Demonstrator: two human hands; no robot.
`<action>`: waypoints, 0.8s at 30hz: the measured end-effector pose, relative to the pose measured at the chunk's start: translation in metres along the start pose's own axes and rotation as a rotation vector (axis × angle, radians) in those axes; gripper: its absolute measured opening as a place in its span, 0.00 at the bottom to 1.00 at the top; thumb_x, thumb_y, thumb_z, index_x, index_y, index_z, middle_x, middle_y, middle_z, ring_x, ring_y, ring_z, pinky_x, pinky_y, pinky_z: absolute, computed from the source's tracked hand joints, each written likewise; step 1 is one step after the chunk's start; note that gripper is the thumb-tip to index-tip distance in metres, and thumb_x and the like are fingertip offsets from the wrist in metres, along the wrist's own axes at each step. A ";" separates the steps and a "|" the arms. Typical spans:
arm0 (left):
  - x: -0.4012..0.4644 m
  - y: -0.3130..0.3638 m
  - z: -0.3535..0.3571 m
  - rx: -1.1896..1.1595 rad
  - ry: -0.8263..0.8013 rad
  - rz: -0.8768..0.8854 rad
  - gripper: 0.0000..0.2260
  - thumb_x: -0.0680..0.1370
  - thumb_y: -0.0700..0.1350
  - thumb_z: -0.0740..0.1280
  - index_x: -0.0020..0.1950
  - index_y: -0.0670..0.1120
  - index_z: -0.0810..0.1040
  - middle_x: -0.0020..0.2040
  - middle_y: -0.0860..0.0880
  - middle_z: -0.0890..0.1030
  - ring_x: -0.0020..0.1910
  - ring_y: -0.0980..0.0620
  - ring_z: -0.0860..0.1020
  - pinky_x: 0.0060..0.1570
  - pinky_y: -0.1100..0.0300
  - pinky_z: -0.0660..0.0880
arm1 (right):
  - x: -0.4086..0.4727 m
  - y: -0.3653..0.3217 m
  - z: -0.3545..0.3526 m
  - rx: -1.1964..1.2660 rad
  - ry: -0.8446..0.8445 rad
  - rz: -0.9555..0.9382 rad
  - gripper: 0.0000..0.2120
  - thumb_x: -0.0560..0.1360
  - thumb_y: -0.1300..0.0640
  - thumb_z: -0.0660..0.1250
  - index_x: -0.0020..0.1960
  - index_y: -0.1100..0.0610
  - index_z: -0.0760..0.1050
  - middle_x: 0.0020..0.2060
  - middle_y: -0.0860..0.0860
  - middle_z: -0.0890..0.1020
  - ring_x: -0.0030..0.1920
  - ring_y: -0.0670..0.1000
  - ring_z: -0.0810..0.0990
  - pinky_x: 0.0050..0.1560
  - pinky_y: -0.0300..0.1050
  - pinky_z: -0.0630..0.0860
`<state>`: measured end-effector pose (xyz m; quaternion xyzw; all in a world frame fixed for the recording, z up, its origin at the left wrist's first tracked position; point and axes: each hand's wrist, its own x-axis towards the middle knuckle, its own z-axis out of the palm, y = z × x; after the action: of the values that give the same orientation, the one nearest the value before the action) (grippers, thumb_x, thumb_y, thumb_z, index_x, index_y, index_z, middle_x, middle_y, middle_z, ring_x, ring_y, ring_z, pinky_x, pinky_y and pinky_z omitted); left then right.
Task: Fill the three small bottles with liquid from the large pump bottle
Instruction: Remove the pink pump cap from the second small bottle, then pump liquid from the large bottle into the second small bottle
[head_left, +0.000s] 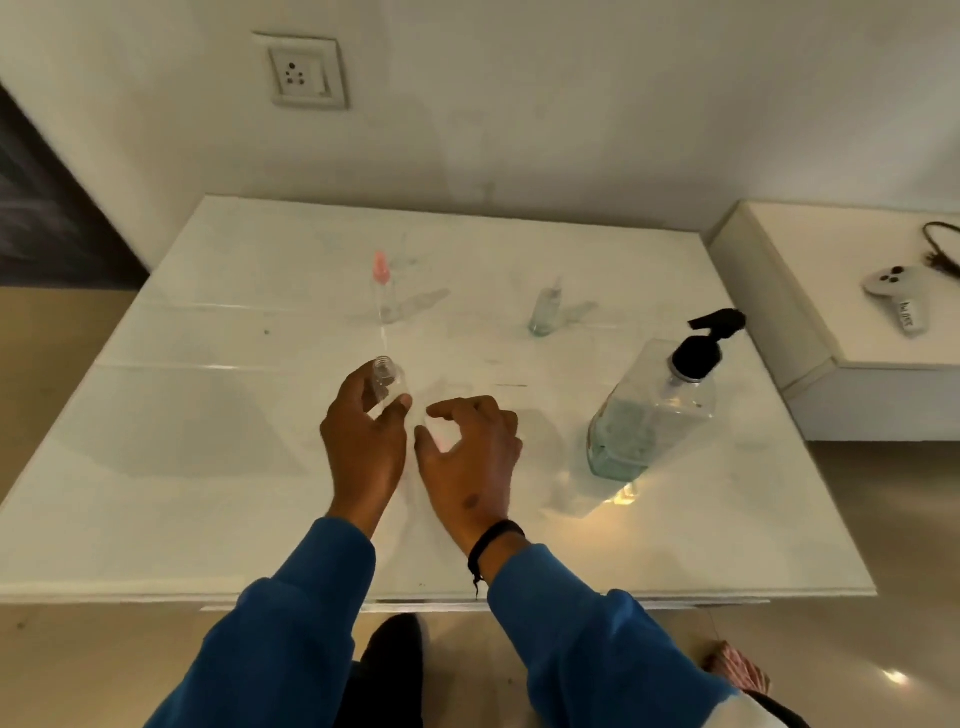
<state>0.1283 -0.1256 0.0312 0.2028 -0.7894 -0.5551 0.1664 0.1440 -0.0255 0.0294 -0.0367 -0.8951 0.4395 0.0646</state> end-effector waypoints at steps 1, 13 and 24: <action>0.000 0.007 0.000 -0.041 0.010 0.033 0.18 0.77 0.38 0.72 0.67 0.45 0.77 0.61 0.50 0.82 0.60 0.53 0.80 0.49 0.80 0.69 | 0.001 -0.007 -0.008 0.033 0.020 -0.039 0.10 0.75 0.53 0.74 0.55 0.49 0.82 0.54 0.46 0.79 0.60 0.51 0.72 0.59 0.48 0.68; -0.043 0.134 0.052 -0.357 -0.267 0.329 0.15 0.79 0.37 0.69 0.66 0.41 0.77 0.58 0.48 0.82 0.58 0.52 0.81 0.56 0.60 0.79 | 0.010 -0.062 -0.147 0.359 0.451 -0.257 0.06 0.75 0.61 0.73 0.50 0.53 0.83 0.46 0.45 0.83 0.50 0.48 0.80 0.51 0.46 0.79; -0.069 0.124 0.088 -0.252 -0.301 0.394 0.22 0.79 0.43 0.70 0.72 0.47 0.72 0.60 0.51 0.82 0.57 0.55 0.81 0.52 0.54 0.82 | 0.045 -0.008 -0.210 0.309 0.913 -0.412 0.01 0.76 0.64 0.72 0.47 0.61 0.81 0.44 0.53 0.82 0.47 0.54 0.80 0.46 0.54 0.80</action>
<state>0.1282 0.0176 0.1172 -0.0618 -0.7542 -0.6296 0.1760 0.1301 0.1395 0.1667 -0.0378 -0.6893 0.4839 0.5379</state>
